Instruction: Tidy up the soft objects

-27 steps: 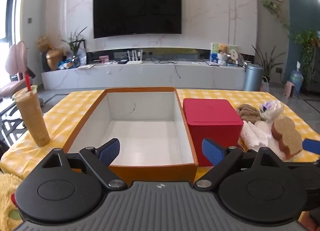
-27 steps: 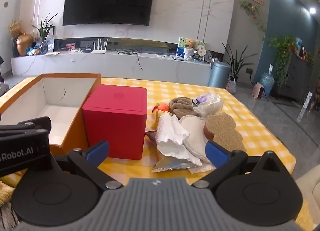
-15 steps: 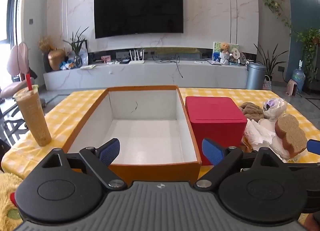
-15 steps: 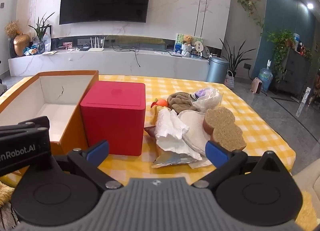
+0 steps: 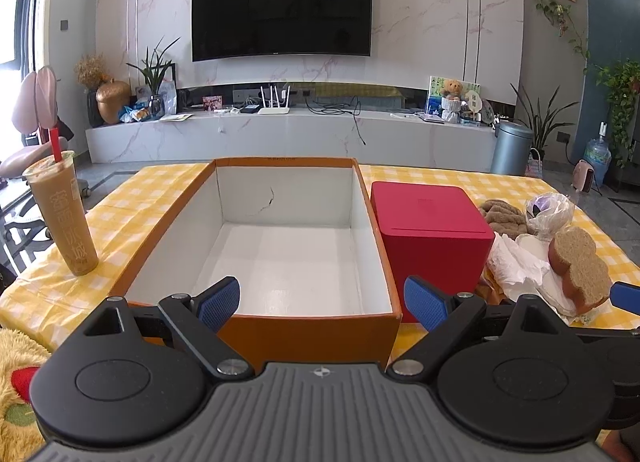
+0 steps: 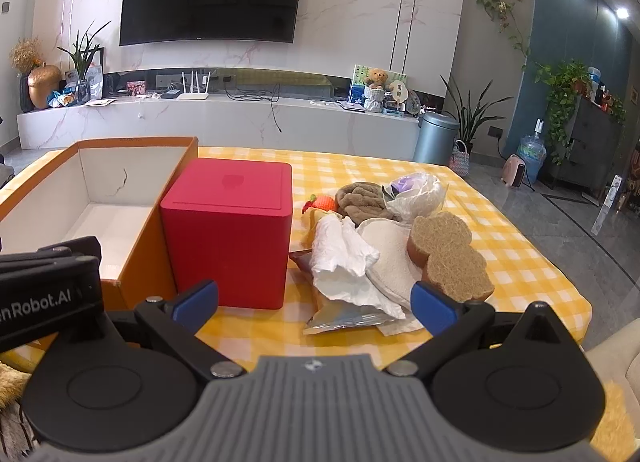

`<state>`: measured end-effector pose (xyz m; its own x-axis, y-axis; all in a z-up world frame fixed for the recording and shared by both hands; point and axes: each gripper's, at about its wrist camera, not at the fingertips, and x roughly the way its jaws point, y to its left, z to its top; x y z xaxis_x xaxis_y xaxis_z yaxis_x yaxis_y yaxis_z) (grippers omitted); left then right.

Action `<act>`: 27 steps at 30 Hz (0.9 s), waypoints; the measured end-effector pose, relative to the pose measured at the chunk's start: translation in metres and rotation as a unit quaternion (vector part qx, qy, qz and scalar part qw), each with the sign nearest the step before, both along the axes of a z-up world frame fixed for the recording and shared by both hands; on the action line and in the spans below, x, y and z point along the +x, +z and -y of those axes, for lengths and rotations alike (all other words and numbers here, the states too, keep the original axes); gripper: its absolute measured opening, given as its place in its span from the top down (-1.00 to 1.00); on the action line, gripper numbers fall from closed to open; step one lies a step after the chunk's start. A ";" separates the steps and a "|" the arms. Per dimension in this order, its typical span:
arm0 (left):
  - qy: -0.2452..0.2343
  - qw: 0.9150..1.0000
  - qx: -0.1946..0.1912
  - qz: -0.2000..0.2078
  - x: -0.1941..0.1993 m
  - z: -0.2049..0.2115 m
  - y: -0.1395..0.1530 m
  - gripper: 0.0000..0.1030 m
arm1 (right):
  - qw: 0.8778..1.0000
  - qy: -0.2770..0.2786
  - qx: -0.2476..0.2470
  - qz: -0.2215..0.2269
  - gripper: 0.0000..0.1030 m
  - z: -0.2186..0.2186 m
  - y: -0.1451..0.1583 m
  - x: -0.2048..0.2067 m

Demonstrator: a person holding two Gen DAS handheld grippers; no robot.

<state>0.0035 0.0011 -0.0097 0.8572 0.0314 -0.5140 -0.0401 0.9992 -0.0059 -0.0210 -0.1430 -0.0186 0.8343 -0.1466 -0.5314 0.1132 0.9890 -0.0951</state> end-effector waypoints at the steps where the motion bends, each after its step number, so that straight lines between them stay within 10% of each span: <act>1: 0.000 1.000 0.001 0.000 0.000 0.000 0.000 -1.00 | 1.000 0.000 0.000 0.000 -0.95 0.000 0.000 0.000; 27: 0.019 1.000 0.022 0.001 -0.001 0.003 -0.004 -1.00 | 1.000 0.003 -0.010 -0.004 -0.95 -0.001 -0.003 0.000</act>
